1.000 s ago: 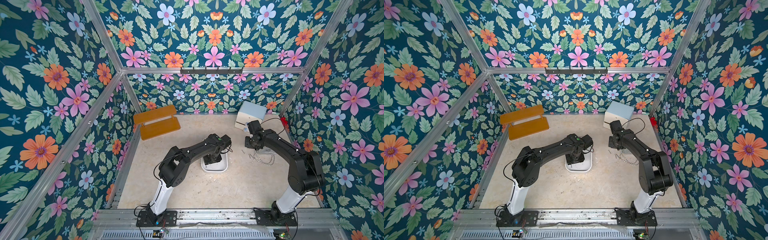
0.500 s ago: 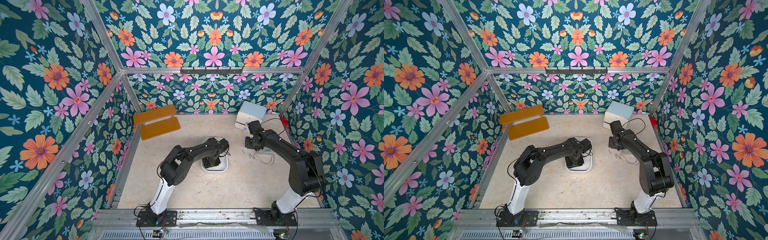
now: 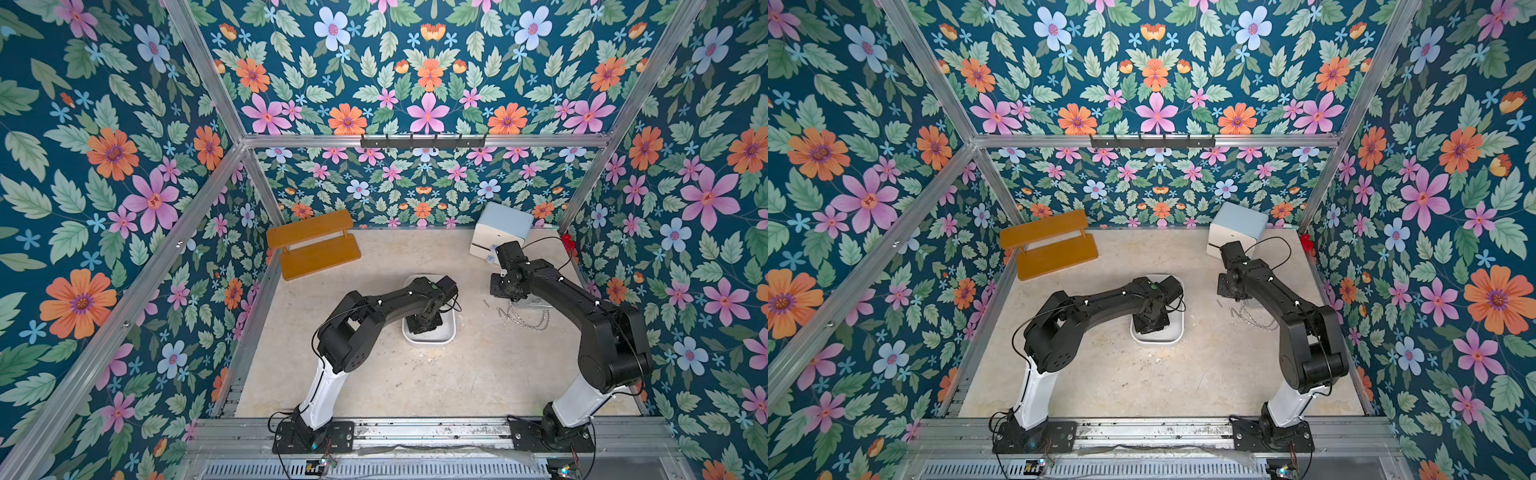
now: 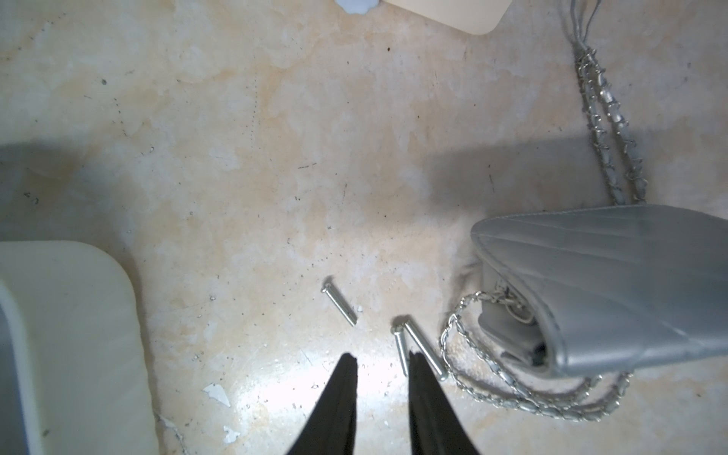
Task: Take out the screws from the storage box
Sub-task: Pick up the screw from the storage box, then place the screw at the center of the board.
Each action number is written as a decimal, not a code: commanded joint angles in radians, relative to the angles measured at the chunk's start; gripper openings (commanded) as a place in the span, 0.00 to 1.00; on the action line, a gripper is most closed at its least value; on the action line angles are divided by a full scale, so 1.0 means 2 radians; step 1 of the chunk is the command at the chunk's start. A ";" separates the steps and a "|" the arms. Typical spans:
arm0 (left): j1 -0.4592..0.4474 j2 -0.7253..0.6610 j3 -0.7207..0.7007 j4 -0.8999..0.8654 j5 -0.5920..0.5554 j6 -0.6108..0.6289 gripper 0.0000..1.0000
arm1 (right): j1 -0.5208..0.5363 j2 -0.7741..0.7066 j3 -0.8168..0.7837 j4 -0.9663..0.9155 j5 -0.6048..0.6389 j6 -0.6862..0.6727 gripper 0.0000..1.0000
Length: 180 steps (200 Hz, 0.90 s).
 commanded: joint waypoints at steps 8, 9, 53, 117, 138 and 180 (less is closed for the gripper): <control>0.002 0.017 -0.014 0.022 0.016 0.003 0.09 | 0.000 -0.005 0.000 0.000 0.003 0.001 0.28; 0.002 0.018 -0.015 0.022 0.016 0.004 0.08 | 0.000 -0.005 0.000 0.000 0.003 0.001 0.28; 0.002 0.022 -0.011 0.026 0.020 0.005 0.00 | 0.000 -0.010 -0.001 -0.003 0.004 -0.001 0.28; 0.003 0.006 0.164 -0.060 -0.030 0.077 0.00 | 0.000 -0.045 0.007 -0.006 -0.025 -0.015 0.28; 0.005 -0.005 0.231 -0.095 -0.048 0.095 0.00 | 0.006 -0.056 0.008 -0.006 -0.036 -0.027 0.28; 0.012 -0.071 0.199 -0.088 -0.048 0.088 0.00 | 0.036 -0.065 0.034 -0.004 -0.068 -0.062 0.30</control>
